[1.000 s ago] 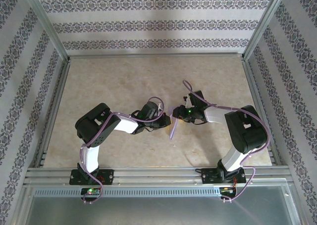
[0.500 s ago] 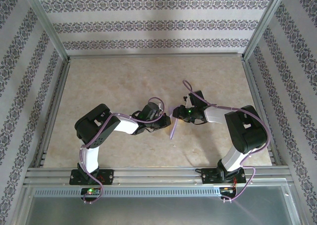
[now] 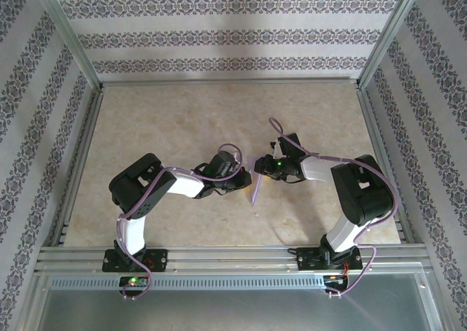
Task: Fold a paper plane with a square sheet of paper (fold left side to right side)
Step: Fold the wing for the fifth time at the center of the table.
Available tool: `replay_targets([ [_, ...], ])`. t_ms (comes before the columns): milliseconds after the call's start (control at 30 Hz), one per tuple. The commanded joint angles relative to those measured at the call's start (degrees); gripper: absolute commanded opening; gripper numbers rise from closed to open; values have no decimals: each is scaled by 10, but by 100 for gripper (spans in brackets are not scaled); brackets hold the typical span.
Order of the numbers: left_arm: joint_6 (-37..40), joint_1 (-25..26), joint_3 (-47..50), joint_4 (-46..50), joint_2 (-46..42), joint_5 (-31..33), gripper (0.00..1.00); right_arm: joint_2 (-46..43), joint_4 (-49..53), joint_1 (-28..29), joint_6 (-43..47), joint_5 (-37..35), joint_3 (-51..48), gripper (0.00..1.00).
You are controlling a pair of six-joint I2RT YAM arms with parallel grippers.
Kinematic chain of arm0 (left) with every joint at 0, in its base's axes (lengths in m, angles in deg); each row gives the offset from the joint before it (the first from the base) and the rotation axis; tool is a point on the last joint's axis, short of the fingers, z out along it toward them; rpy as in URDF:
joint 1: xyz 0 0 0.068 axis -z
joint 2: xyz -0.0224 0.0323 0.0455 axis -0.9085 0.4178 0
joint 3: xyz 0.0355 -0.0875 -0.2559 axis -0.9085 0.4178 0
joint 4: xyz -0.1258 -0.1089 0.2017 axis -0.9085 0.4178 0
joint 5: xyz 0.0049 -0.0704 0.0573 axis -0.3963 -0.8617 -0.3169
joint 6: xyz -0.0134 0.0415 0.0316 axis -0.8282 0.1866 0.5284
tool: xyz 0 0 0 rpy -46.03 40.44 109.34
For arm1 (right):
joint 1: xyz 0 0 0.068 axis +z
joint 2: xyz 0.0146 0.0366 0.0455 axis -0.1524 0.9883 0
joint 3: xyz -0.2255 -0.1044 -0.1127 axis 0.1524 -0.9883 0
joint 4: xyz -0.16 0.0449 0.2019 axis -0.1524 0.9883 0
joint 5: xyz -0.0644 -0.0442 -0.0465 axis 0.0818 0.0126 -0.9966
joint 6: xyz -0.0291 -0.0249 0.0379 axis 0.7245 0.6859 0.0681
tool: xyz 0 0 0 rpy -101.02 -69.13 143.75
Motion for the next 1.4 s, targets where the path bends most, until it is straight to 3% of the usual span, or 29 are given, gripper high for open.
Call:
replay_targets([
  [0, 5, 8, -3, 52, -1, 12, 7, 6, 17, 5, -7, 0, 6, 39],
  [600, 1, 11, -16, 104, 8, 29, 7, -38, 24, -4, -21, -3, 3, 38],
  [967, 4, 14, -23, 108, 13, 26, 7, -85, 110, -22, 20, -40, 14, 37],
  [1033, 5, 14, -25, 108, 14, 25, 7, -96, 110, -27, 20, -36, 13, 36],
  [1200, 7, 15, -28, 108, 16, 23, 7, -82, 97, -22, 15, -7, 31, 21],
  [1367, 8, 15, -30, 108, 16, 22, 7, -45, 93, -2, 12, -8, 61, 16],
])
